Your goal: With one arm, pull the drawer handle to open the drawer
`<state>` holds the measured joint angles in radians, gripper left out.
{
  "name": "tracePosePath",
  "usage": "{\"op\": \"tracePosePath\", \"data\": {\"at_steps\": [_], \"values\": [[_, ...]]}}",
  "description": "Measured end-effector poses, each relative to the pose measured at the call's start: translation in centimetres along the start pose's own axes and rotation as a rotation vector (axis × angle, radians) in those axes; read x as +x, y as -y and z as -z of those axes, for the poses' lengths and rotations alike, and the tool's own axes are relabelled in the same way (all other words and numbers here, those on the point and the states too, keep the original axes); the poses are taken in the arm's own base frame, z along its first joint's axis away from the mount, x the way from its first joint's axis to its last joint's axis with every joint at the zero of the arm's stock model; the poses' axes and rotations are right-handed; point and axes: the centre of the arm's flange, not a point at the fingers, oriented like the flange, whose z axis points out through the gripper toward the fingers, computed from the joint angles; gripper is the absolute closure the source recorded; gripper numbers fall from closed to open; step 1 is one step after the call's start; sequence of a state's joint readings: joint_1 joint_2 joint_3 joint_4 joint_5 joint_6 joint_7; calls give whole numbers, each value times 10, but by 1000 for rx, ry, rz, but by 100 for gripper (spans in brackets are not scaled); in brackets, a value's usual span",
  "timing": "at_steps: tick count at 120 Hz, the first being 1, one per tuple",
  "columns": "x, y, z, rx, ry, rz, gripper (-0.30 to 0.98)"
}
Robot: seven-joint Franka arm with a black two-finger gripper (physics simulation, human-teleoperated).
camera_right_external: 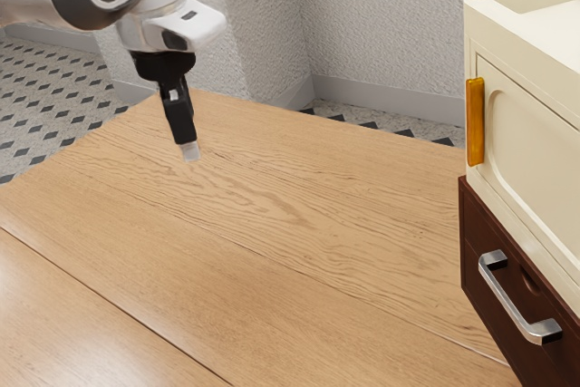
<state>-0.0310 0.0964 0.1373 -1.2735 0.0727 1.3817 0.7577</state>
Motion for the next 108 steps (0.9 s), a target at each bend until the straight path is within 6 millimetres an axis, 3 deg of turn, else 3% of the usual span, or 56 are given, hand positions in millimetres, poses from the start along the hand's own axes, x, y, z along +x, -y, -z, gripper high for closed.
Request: {"op": "tracePosePath", "data": {"at_steps": [28, 44, 57, 73, 88, 108], "values": [[-1, -8, 6, -2, -6, -19, 0], [0, -39, 11, -8, -5, -85, 0], [-7, -66, 2, -39, 10, -201, 0], [-19, -62, -3, -47, 16, -363, 0], [4, -85, -31, -95, 52, -615, 0], [39, -122, -39, -116, 30, -925, 0]]}}
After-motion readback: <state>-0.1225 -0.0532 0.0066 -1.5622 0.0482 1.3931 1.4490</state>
